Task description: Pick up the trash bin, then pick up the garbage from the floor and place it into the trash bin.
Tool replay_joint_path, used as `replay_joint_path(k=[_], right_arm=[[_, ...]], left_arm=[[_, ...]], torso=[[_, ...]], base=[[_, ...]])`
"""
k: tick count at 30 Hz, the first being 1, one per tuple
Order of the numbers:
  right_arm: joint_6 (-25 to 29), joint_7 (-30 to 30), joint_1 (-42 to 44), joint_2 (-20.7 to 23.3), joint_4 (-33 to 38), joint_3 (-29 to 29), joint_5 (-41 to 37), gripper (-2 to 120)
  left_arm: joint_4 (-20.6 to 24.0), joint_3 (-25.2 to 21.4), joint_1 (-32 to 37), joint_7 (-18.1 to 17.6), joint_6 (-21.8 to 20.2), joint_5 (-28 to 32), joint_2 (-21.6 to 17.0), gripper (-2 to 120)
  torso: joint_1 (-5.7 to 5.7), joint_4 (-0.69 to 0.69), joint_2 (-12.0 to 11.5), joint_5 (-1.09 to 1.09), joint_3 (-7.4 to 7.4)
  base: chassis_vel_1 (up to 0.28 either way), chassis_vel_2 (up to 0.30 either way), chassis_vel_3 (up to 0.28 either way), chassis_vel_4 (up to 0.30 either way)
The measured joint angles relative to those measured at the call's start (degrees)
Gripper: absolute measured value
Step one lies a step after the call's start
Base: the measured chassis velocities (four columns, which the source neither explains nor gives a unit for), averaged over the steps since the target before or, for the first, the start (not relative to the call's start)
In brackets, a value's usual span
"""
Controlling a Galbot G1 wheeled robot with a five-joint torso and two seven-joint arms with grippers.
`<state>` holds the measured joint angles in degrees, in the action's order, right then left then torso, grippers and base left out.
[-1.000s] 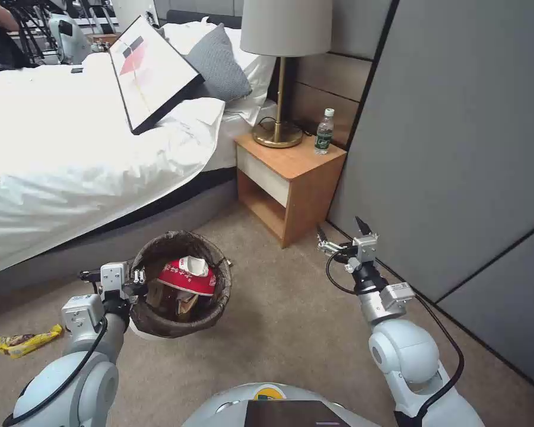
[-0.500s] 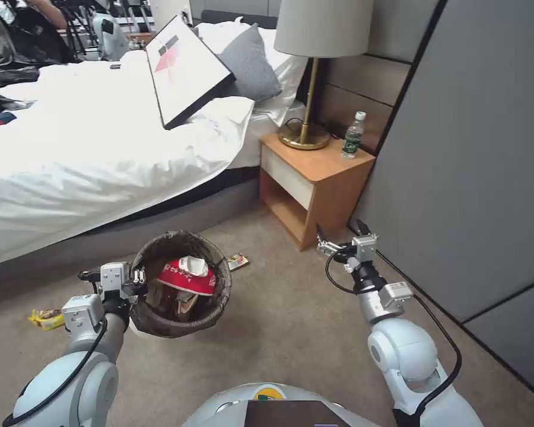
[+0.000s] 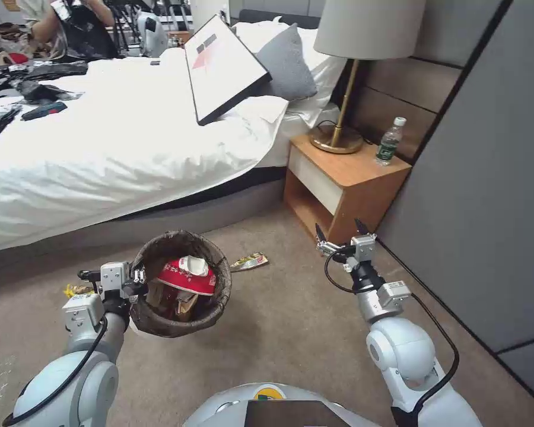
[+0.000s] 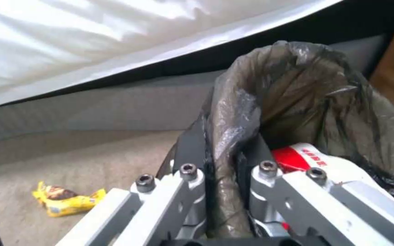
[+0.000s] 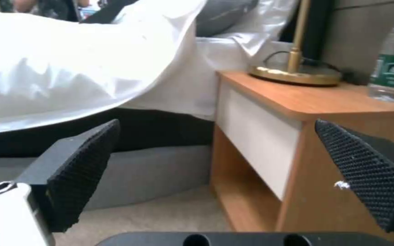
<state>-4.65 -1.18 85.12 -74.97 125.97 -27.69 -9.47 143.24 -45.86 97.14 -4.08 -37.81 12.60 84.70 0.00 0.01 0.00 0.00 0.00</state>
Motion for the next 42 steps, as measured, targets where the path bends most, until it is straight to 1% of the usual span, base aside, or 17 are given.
replay_joint_path(k=[5, 20, 24, 42], right_arm=[[-0.1, 0.0, -0.1, 0.0, -0.1, 0.0, 0.0, 100], [-0.1, 0.0, -0.5, -0.1, -0.9, 0.1, 0.0, 100], [-0.4, 0.0, -0.2, -0.1, -0.9, -0.1, 0.0, 100], [-0.3, 0.0, 0.0, -0.2, -1.2, -0.2, 0.0, 100]], left_arm=[[0.0, 0.1, -0.2, 0.0, 0.0, 0.0, 0.0, 7], [0.0, 0.0, -0.5, 0.0, 0.3, 0.0, -0.1, 7], [0.0, 0.0, -0.5, 0.1, 0.8, -0.3, -0.1, 7], [0.0, -0.1, -0.6, 0.1, 0.9, -0.4, -0.1, 7]], torso=[[0.00, -0.02, 0.0, 0.00, 0.00], [0.00, 0.00, 0.0, 0.00, 0.00], [0.00, -0.03, 0.0, 0.00, 0.00], [-0.01, -0.01, 0.0, 0.00, 0.00]], base=[[0.054, 0.061, 0.071, 0.060], [0.056, 0.061, 0.059, 0.062], [0.000, 0.000, 0.000, 0.000], [-0.012, 0.012, 0.012, -0.008]])
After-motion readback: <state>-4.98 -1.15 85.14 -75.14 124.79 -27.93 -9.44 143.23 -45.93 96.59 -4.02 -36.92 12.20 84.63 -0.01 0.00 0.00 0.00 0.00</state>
